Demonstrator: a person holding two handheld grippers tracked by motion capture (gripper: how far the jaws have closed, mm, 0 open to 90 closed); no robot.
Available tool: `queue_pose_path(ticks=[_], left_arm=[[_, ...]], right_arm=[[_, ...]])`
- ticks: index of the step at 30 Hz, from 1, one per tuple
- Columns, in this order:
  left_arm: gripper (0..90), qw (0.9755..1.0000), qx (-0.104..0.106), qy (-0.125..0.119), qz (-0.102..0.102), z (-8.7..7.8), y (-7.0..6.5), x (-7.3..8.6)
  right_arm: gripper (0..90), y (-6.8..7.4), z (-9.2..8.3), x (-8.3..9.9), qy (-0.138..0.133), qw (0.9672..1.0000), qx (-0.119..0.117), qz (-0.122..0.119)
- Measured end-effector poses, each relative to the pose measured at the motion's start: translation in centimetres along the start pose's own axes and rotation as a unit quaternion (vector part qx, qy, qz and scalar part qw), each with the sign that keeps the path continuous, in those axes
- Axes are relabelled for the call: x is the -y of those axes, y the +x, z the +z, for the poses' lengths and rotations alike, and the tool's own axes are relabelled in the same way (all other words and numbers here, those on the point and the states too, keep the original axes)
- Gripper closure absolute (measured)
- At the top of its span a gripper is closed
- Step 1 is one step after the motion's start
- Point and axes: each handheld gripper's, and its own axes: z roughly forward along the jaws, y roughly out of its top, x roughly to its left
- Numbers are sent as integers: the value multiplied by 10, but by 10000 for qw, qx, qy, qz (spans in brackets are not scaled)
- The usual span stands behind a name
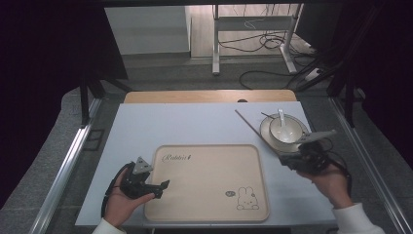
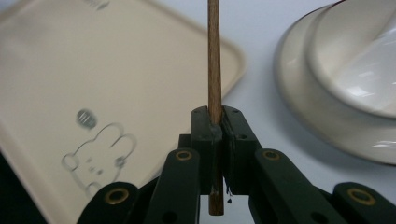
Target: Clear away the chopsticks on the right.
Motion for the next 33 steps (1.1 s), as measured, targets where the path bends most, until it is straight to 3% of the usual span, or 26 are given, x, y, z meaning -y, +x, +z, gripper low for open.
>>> queue_pose_path(ticks=[1, 2, 3, 9, 16, 24, 33], left_arm=[[148, 10000, 4, 2, 4, 0, 0, 0], [148, 10000, 6, 11, 14, 1, 0, 0], [148, 10000, 8, 21, 24, 1, 0, 0], [148, 10000, 21, 44, 59, 3, -2, -1], [148, 9999, 7, 77, 81, 4, -2, -1], [148, 9999, 16, 129, 81, 7, -1, 0], [148, 9998, 17, 153, 118, 7, -2, 0]], right_arm=[[837, 13, 9, 4, 199, 9997, -26, -126], [837, 13, 9, 4, 199, 9997, -26, -126], [837, 28, 20, 8, 416, 9987, -61, -286], [836, 52, 43, 12, 731, 9958, -243, -498], [835, 63, 58, 16, 931, 9936, -337, -543], [832, 71, 82, 21, 1299, 9884, -343, -705], [828, 72, 89, 22, 1385, 9867, -263, -809]])
